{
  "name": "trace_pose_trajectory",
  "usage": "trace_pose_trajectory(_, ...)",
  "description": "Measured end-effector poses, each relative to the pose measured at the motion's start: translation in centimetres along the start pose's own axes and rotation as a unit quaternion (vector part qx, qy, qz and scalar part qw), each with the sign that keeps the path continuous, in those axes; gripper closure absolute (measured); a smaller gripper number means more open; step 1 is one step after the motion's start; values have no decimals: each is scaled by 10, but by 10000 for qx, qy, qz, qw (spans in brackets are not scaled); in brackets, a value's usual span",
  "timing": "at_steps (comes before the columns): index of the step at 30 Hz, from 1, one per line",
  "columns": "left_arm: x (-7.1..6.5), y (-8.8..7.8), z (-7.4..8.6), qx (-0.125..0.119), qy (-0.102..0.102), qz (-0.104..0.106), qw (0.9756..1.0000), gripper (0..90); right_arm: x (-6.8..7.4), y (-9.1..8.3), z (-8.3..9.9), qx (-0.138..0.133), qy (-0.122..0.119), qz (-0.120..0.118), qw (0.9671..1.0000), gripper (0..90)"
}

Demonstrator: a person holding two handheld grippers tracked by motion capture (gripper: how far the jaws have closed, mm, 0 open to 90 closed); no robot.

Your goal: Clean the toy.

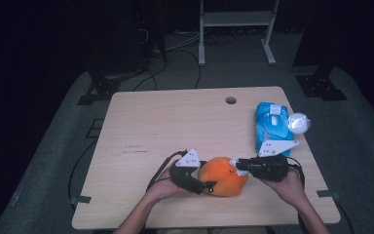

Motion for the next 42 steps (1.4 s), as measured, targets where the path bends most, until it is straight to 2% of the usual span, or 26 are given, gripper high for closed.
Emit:
trace_pose_trajectory(3, -2, 3, -5, -182, -66, 34, 9998, 108, 9, 6, -5, -24, -164, -114, 9998, 825)
trace_pose_trajectory(5, -2, 4, -6, -238, -18, 26, 9997, 107, 15, 11, -9, -62, -276, -231, 9993, 825)
trace_pose_trajectory(6, -1, 3, -5, -254, 3, 33, 9997, 116, 17, 12, -10, -40, -338, -210, 9992, 825)
trace_pose_trajectory(7, -1, 1, -4, -259, 17, 36, 9997, 162, 17, 12, -11, -26, -369, -186, 9991, 825)
trace_pose_trajectory(8, -1, 0, -4, -253, 47, 5, 9997, 220, 15, 12, -10, -27, -359, -197, 9992, 825)
trace_pose_trajectory(10, 1, -1, -3, -190, -8, -63, 9998, 269, 11, 9, -8, -49, -247, -225, 9994, 825)
trace_pose_trajectory(16, 5, -1, -2, -183, -195, -158, 9995, 284, -1, 0, 5, -4, 20, -175, 9998, 825)
trace_pose_trajectory(19, 3, -1, -3, -152, -200, -177, 9995, 279, -3, -1, 7, 7, 86, -157, 9998, 824)
trace_pose_trajectory(20, 1, -1, -3, -120, -181, -132, 9997, 269, -3, 0, 6, -29, 124, -149, 9998, 822)
trace_pose_trajectory(24, -5, -6, -5, 36, -333, 401, 9986, 165, -1, 4, 5, -70, 109, -242, 9996, 823)
trace_pose_trajectory(26, -1, -13, -7, -62, -485, 610, 9969, 157, 1, 3, 5, -108, 86, -347, 9993, 823)
trace_pose_trajectory(28, 5, -16, -11, -218, -664, 550, 9960, 133, 4, 3, 5, -100, 10, -515, 9986, 823)
trace_pose_trajectory(30, 9, -14, -10, -158, -759, 417, 9961, 89, 9, 5, 3, -120, -71, -712, 9974, 823)
trace_pose_trajectory(33, 8, -4, -3, 28, -909, 583, 9941, 81, 14, 8, 0, -91, -185, -742, 9970, 822)
trace_pose_trajectory(34, 7, -2, -1, 40, -919, 619, 9938, 108, 14, 9, -1, -88, -177, -738, 9971, 822)
trace_pose_trajectory(36, 6, -3, -3, -68, -692, 484, 9964, 259, 12, 9, -1, -66, -160, -660, 9977, 822)
trace_pose_trajectory(38, 3, -8, -9, -316, -379, 315, 9983, 369, 10, 7, -1, -136, -89, -542, 9984, 823)
trace_pose_trajectory(39, 0, -11, -14, -549, -138, 177, 9982, 392, 8, 5, -3, -195, -77, -463, 9987, 823)
trace_pose_trajectory(40, -2, -14, -19, -741, 103, -6, 9972, 406, 6, 2, -6, -256, -70, -339, 9991, 823)
trace_pose_trajectory(42, -4, -19, -26, -979, 426, -251, 9940, 405, 2, -1, -11, -420, -45, -120, 9990, 823)
Point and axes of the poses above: each handheld gripper's, and its own axes: y roughly forward along the jaws, z roughly out of its underside, x roughly to its left, the point moved 5 cm from there along y, roughly forward along the jaws, and after that the axes turned 14 degrees about -y, right-handed, at the moved point
